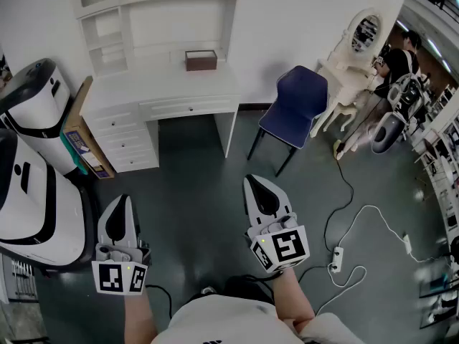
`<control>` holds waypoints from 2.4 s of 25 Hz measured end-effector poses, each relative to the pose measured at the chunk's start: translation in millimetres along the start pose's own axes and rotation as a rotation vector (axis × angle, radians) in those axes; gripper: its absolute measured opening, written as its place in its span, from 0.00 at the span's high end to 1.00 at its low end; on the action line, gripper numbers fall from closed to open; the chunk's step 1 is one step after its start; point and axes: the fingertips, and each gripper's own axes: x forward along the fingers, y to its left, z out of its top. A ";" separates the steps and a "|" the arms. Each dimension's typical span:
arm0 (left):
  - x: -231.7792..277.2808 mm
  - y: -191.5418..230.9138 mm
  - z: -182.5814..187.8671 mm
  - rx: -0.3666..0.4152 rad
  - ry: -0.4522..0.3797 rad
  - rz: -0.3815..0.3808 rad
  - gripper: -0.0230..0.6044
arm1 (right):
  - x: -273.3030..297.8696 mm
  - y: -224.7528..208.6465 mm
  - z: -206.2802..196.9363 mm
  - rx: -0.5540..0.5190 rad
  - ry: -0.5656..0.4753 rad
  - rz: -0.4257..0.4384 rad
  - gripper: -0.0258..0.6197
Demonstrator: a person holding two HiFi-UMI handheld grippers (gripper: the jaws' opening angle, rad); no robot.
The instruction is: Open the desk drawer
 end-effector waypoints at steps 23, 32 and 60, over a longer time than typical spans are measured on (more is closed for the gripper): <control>-13.8 -1.8 1.3 -0.021 -0.012 -0.010 0.96 | -9.0 25.3 -1.5 -0.011 0.014 0.024 0.96; 16.4 3.2 -18.2 -0.033 0.011 -0.008 0.96 | 24.7 7.0 -16.9 0.010 0.033 0.051 0.96; 283.5 57.4 -67.3 0.063 -0.013 0.085 0.96 | 286.6 -148.2 -38.8 0.009 -0.055 0.188 0.96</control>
